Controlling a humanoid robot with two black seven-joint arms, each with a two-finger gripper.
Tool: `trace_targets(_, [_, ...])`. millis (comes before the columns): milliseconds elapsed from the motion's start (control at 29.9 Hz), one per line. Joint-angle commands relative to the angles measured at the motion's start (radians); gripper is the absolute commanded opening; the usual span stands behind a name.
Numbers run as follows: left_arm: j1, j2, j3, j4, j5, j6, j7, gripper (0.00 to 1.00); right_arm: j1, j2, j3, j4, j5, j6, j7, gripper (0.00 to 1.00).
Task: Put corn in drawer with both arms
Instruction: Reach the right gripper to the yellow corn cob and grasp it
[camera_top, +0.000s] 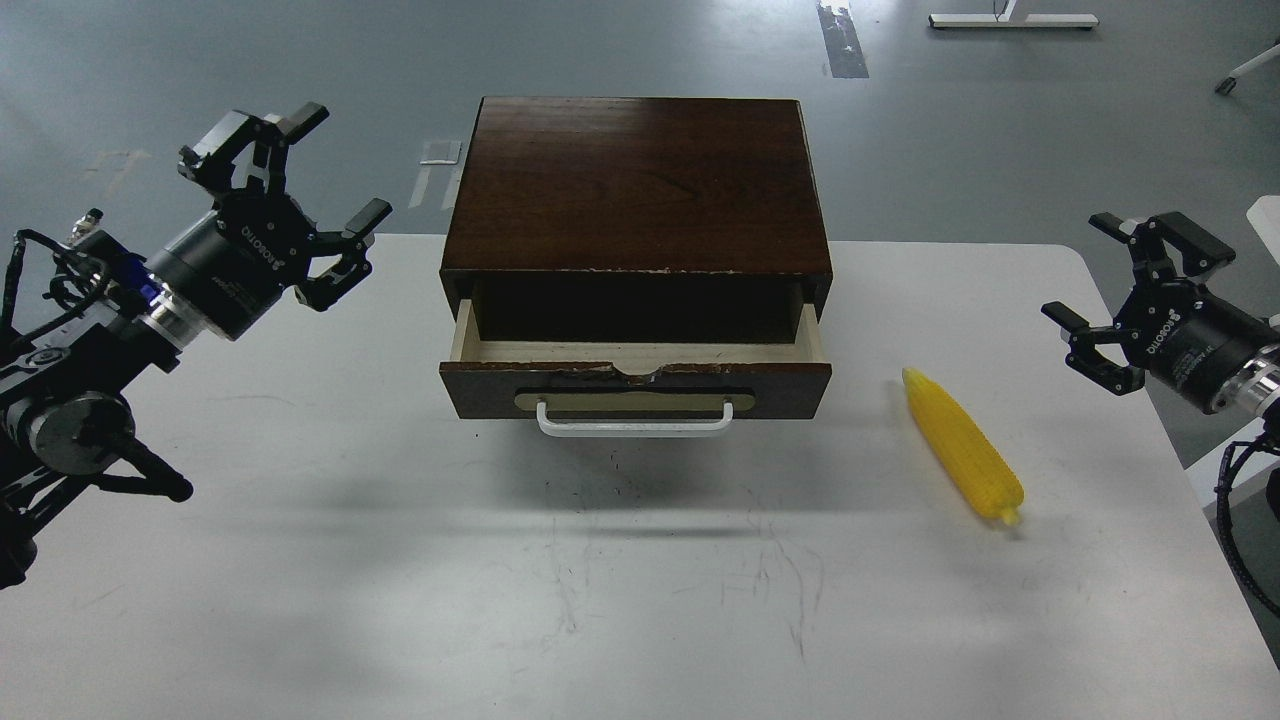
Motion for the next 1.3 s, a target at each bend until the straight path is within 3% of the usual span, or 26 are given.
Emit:
trace_targets(0, [0.029, -0.031, -0.022, 0.035, 0.003, 0.001, 0.005, 0.98, 0.014, -0.016, 0.005, -0.001, -0.155, 0.0, 0.0, 1.0])
trace_targets(401, [0.029, -0.053, -0.028, 0.06, 0.003, -0.001, 0.005, 0.98, 0.158, -0.107, 0.006, 0.003, -0.944, -0.002, 0.0, 1.0])
trace_targets(535, [0.028, -0.057, -0.038, 0.06, 0.011, -0.001, 0.005, 0.98, 0.149, -0.081, -0.021, 0.008, -1.126, -0.148, 0.0, 1.0])
trace_targets(702, [0.029, -0.054, -0.042, 0.059, 0.032, -0.005, 0.003, 0.98, 0.151, -0.003, -0.108, 0.0, -1.261, -0.215, 0.0, 1.0])
trace_targets(903, [0.029, -0.06, -0.043, 0.057, 0.04, -0.005, 0.003, 0.98, 0.155, 0.079, -0.197, -0.019, -1.267, -0.26, 0.0, 1.0])
trace_targets(1270, [0.029, -0.06, -0.043, 0.057, 0.04, -0.005, 0.005, 0.98, 0.151, 0.123, -0.283, -0.043, -1.267, -0.308, 0.0, 0.97])
